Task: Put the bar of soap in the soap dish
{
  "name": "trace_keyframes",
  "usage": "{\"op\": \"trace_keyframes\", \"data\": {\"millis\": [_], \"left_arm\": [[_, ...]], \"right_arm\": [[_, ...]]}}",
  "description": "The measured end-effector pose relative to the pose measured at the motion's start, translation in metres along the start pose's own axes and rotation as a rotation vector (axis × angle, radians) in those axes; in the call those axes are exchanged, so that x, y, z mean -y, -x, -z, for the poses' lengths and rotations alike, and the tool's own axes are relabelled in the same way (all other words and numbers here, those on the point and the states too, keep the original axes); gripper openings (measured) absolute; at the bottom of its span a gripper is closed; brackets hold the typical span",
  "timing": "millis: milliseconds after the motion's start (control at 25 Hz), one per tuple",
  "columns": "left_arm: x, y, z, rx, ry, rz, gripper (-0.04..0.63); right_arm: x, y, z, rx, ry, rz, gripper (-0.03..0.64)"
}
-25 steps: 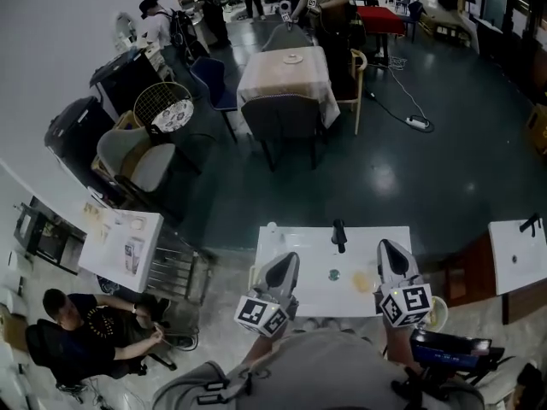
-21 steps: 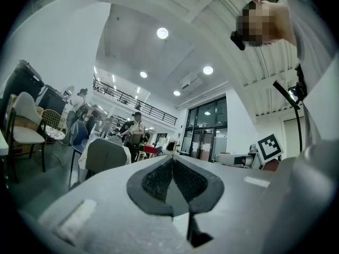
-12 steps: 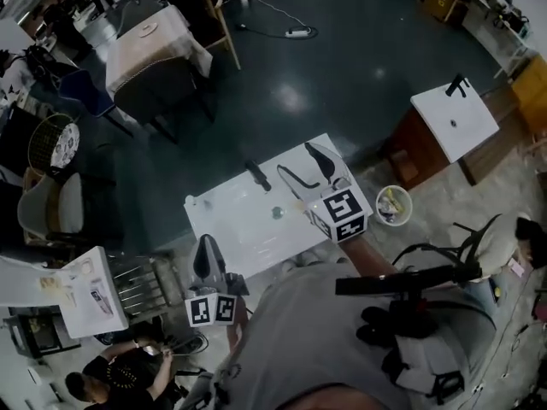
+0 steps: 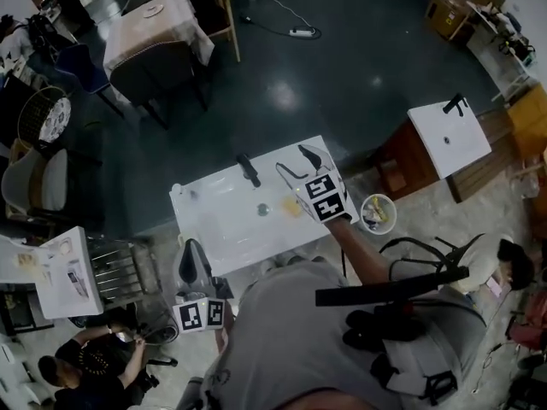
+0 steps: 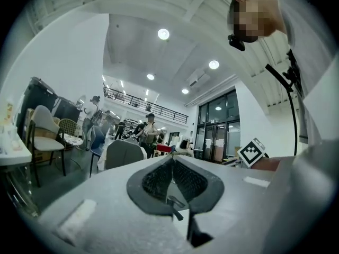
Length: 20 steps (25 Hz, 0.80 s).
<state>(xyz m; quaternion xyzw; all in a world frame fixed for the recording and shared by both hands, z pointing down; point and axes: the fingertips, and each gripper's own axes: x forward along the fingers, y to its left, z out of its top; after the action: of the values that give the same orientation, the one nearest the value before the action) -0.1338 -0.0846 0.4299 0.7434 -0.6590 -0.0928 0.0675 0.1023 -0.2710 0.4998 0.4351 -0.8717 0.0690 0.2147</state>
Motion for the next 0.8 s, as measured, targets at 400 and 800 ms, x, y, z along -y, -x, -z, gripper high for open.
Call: {"op": "trace_keyframes", "data": {"millis": [400, 800], "left_arm": [[-0.028, 0.03, 0.003, -0.027, -0.055, -0.123, -0.003], [-0.038, 0.051, 0.011, -0.079, -0.078, -0.209, -0.003]], "right_arm": [[-0.02, -0.089, 0.126, -0.343, 0.055, -0.112, 0.281], [-0.034, -0.146, 0.28, -0.666, 0.063, -0.174, 0.278]]}}
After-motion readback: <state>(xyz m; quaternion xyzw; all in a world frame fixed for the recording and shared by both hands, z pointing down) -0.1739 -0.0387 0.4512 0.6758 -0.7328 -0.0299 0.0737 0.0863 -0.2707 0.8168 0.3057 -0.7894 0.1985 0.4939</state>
